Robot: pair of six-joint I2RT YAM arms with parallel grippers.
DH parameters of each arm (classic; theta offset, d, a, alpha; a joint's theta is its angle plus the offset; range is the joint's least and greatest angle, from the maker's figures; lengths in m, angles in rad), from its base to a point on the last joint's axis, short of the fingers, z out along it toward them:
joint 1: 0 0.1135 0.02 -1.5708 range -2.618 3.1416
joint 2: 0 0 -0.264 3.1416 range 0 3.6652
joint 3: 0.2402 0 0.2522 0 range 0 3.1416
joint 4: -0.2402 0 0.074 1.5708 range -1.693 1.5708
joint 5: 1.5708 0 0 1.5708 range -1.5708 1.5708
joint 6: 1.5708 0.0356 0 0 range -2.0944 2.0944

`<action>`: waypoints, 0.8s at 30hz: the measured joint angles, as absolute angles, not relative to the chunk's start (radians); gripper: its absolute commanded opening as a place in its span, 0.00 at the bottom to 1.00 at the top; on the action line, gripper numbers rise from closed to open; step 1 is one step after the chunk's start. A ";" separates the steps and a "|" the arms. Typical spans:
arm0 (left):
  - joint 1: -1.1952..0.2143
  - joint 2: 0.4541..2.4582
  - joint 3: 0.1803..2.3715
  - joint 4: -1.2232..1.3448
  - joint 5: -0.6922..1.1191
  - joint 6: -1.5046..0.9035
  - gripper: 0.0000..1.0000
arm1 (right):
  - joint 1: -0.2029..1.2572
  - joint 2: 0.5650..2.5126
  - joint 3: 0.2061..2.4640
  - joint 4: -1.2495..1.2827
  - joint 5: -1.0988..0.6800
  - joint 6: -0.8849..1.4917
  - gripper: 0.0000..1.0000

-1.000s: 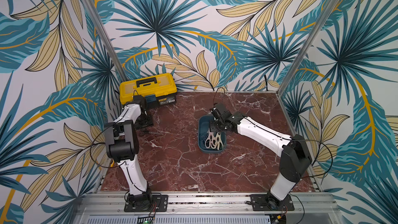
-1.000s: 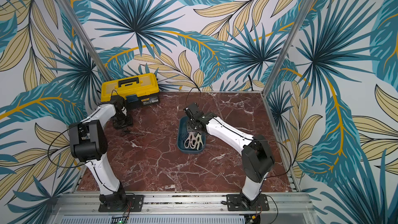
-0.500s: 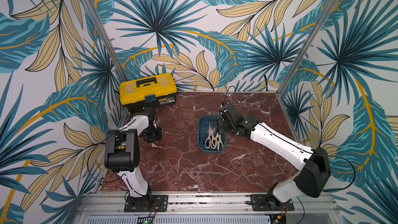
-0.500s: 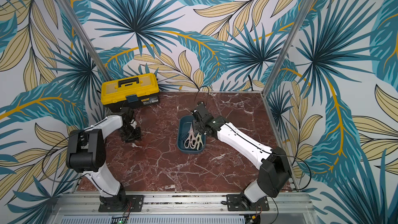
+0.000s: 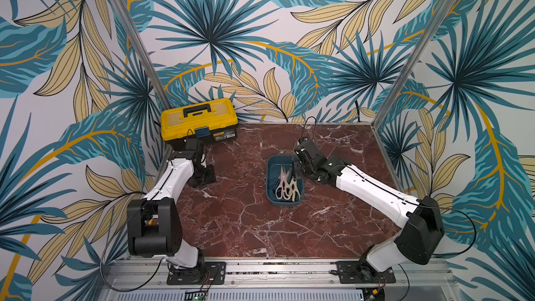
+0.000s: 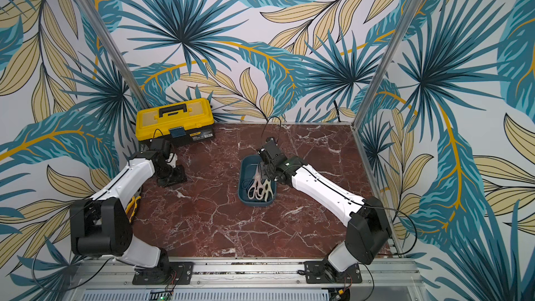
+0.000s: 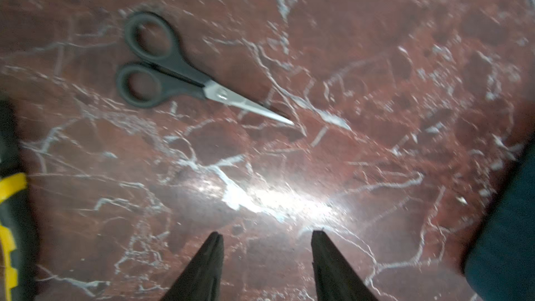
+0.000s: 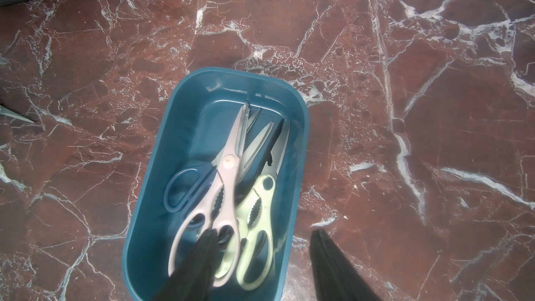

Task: Put the scissors into the storage box
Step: Move the scissors to the center of the board.

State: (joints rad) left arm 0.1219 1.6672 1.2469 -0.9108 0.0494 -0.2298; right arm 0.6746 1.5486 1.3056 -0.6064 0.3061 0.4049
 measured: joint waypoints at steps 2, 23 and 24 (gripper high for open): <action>0.143 1.770 1.324 -0.916 0.011 -0.211 0.58 | 0.675 1.549 1.305 -0.602 0.306 0.407 0.56; 0.175 1.962 1.383 -0.875 -0.014 -0.157 0.47 | 0.675 1.428 1.215 -0.596 0.367 0.375 0.58; 0.175 1.924 1.332 -0.862 0.019 -0.162 0.47 | 0.675 1.428 1.215 -0.597 0.369 0.373 0.58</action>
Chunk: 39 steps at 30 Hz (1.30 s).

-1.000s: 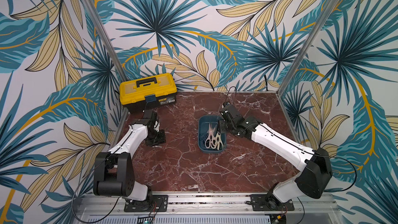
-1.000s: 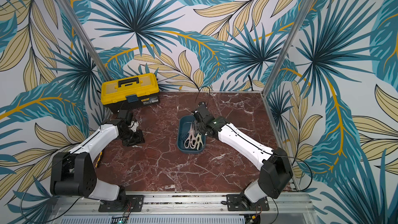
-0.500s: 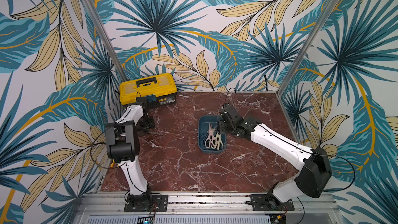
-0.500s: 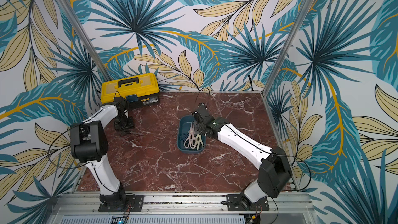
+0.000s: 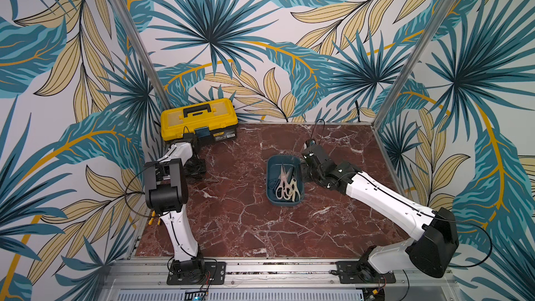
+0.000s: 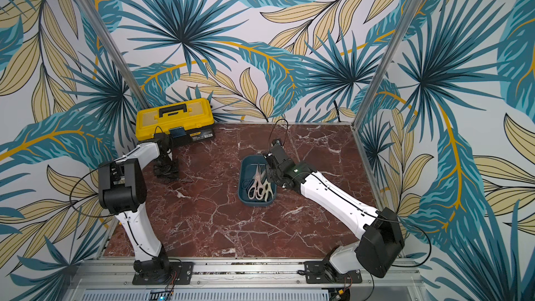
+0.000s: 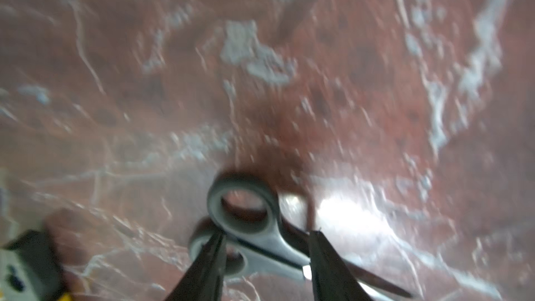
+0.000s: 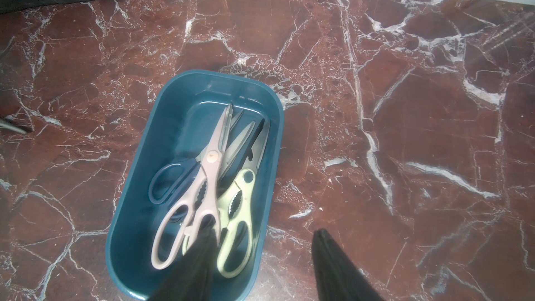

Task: Put the scissors into the storage box
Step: Move the scissors to the center of the board, then pick up the scissors from the center of the board.

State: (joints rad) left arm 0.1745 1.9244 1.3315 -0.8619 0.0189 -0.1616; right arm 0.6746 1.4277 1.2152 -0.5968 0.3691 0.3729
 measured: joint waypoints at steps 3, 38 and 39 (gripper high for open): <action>0.167 1.792 1.157 -0.821 0.127 -0.187 0.45 | 0.675 1.428 1.215 -0.596 0.374 0.369 0.58; -0.584 1.518 1.067 -1.093 0.037 -0.363 0.45 | 0.673 1.396 1.147 -0.524 0.393 0.374 0.61; -0.594 1.531 1.067 -1.096 0.040 -0.356 0.45 | 0.673 1.396 1.147 -0.520 0.393 0.374 0.61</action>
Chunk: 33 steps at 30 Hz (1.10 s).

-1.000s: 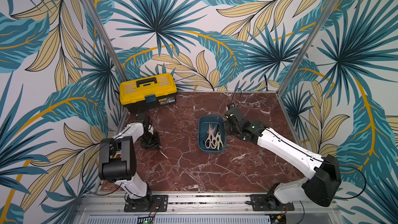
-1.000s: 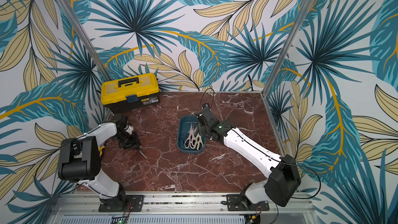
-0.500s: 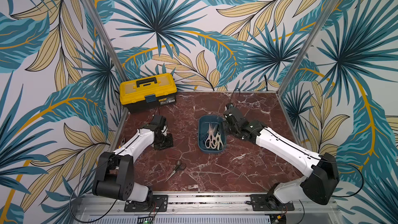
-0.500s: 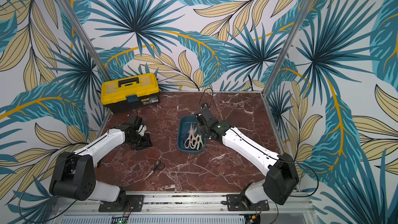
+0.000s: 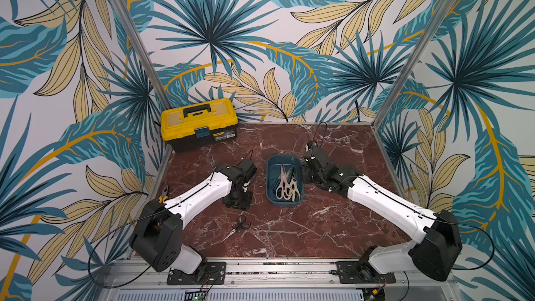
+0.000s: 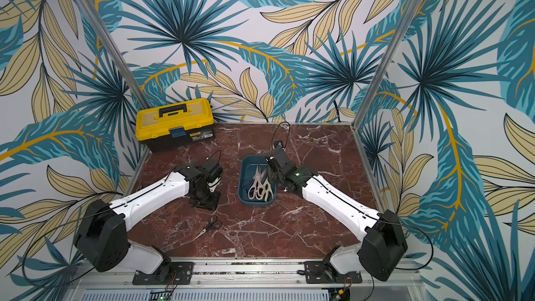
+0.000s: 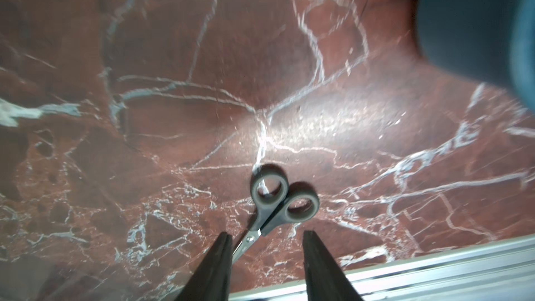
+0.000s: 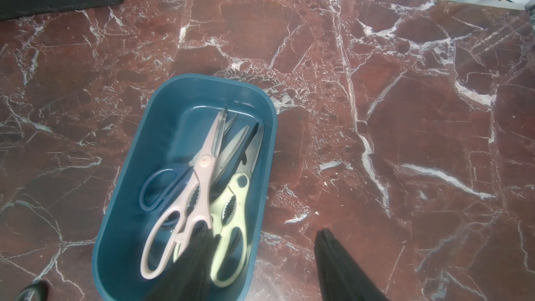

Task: Put the scissors into the storage box
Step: Pick up the scissors from the center of the board.

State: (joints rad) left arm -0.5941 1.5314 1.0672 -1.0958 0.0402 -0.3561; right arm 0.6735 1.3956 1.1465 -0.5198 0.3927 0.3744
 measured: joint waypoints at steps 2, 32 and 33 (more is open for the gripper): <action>-0.624 1.561 1.067 -1.093 0.051 -0.340 0.45 | 0.673 1.395 1.146 -0.515 0.393 0.375 0.61; -0.703 1.666 1.040 -1.029 0.032 -0.304 0.42 | 0.673 1.380 1.103 -0.499 0.400 0.382 0.61; -0.698 1.666 1.031 -1.029 0.033 -0.304 0.42 | 0.673 1.380 1.103 -0.499 0.400 0.382 0.61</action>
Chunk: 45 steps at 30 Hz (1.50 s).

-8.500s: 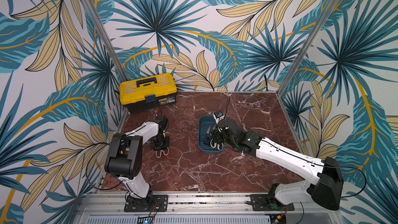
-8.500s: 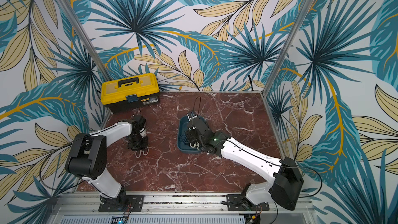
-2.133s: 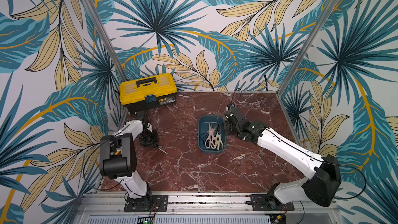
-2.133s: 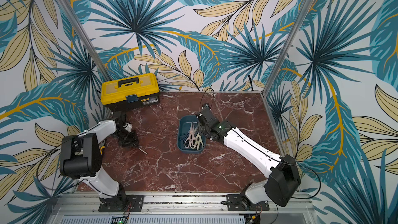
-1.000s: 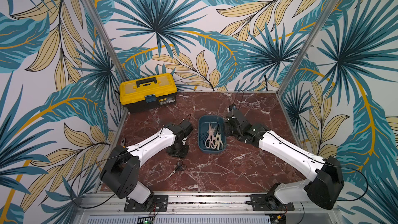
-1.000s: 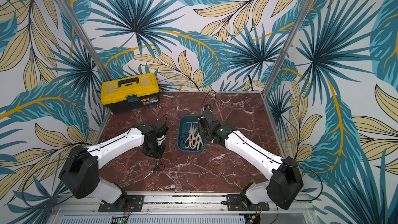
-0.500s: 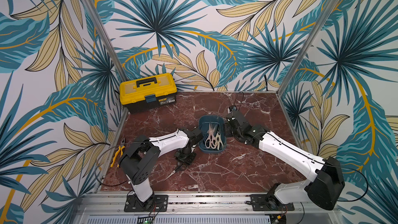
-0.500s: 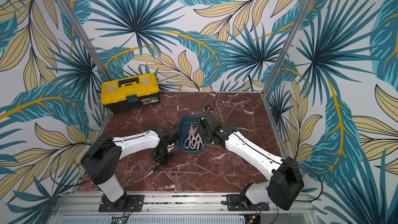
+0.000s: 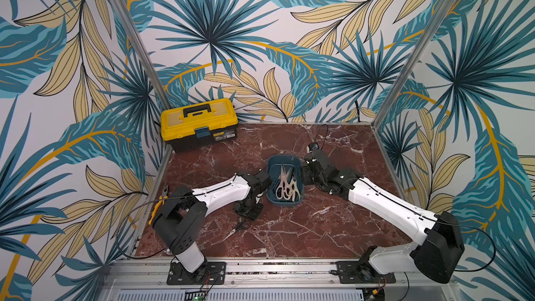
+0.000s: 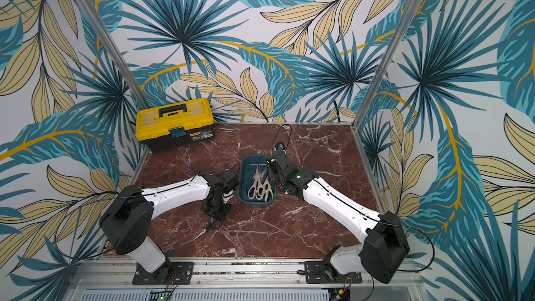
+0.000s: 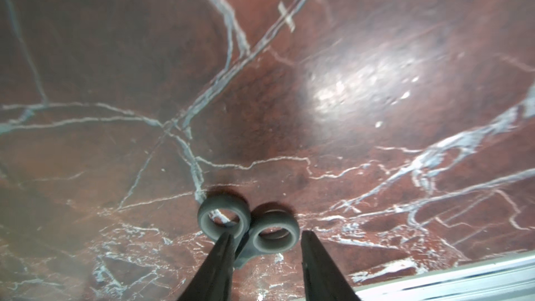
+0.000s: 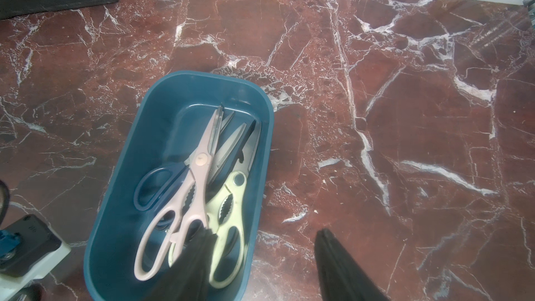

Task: Put the scissors into the storage box
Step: Pick up the scissors from the center of the board.

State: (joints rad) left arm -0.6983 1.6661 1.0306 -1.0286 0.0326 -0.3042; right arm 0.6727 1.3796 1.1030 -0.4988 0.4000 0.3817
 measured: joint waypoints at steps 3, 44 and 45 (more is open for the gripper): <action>-0.684 1.666 1.011 -1.026 0.033 -0.307 0.41 | 0.673 1.379 1.100 -0.499 0.400 0.382 0.61; -0.666 1.675 0.993 -0.974 -0.004 -0.360 0.36 | 0.673 1.386 1.095 -0.499 0.408 0.386 0.61; -0.665 1.675 0.991 -0.972 -0.002 -0.358 0.36 | 0.673 1.388 1.095 -0.499 0.408 0.386 0.61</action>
